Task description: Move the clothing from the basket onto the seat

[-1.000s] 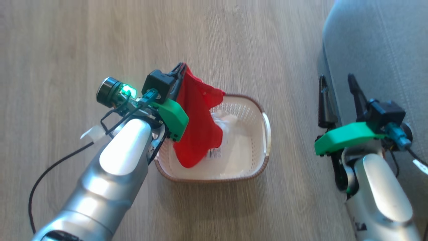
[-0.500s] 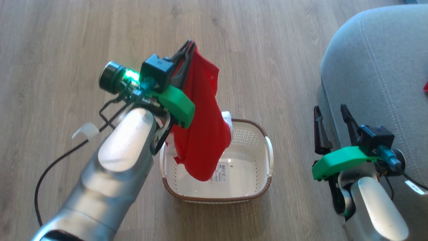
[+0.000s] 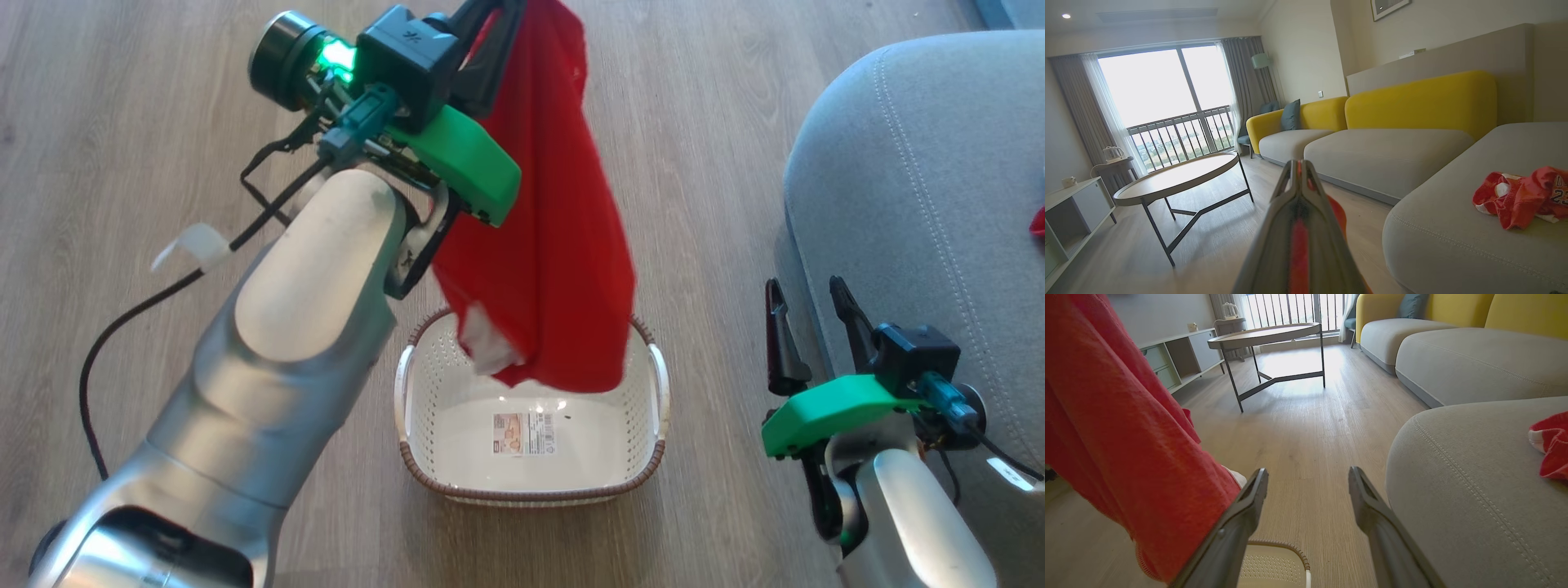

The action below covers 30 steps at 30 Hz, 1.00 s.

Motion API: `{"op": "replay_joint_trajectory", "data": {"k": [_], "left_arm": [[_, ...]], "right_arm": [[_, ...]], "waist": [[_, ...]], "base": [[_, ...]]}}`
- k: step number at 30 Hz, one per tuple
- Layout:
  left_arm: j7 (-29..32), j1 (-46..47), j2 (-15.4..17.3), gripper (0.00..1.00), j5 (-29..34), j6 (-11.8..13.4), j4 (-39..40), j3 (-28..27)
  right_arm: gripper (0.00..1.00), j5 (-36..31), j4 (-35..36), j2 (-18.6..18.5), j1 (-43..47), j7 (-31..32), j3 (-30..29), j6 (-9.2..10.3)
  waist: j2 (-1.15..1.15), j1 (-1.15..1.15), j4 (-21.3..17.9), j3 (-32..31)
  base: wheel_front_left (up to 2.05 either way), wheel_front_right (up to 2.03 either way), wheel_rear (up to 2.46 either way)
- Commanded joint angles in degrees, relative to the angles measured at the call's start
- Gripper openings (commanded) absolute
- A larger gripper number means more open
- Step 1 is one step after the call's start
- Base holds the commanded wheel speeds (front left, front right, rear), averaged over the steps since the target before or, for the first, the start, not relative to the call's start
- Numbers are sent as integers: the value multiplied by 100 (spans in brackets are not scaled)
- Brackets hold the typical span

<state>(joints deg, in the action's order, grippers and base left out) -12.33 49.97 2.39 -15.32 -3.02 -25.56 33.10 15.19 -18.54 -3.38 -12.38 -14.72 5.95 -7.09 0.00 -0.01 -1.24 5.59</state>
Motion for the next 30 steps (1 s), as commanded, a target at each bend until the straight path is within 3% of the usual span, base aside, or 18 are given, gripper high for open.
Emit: {"op": "replay_joint_trajectory", "data": {"k": [1, 9, 19, 21, 30], "left_arm": [[26, 358, 68, 0, -49, 21, 279, -129], [109, 373, 65, 0, -88, 62, 428, -32], [123, 334, 58, 0, -147, 98, 509, 197], [132, 331, 57, 0, -146, 83, 528, 302], [93, 355, 53, 0, -239, 119, 556, 450]], "right_arm": [[100, 19, 149, 50, -55, -28, 147, -40], [100, 26, 183, 50, -64, -28, 222, -40], [100, -39, 387, 50, -638, -28, 1225, -40], [100, -76, 188, 48, -978, -28, 1724, -40], [100, -188, -731, 44, -2100, -28, 2539, -40]], "waist": [[0, 1, -3, -9], [0, 1, -21, -9], [0, 1, 36, 44], [0, 1, 87, 82], [0, 1, 224, 150]], "base": [[0, 0, 0], [0, 0, 0], [0, 0, 0], [0, 0, 0], [0, 0, 0]]}}
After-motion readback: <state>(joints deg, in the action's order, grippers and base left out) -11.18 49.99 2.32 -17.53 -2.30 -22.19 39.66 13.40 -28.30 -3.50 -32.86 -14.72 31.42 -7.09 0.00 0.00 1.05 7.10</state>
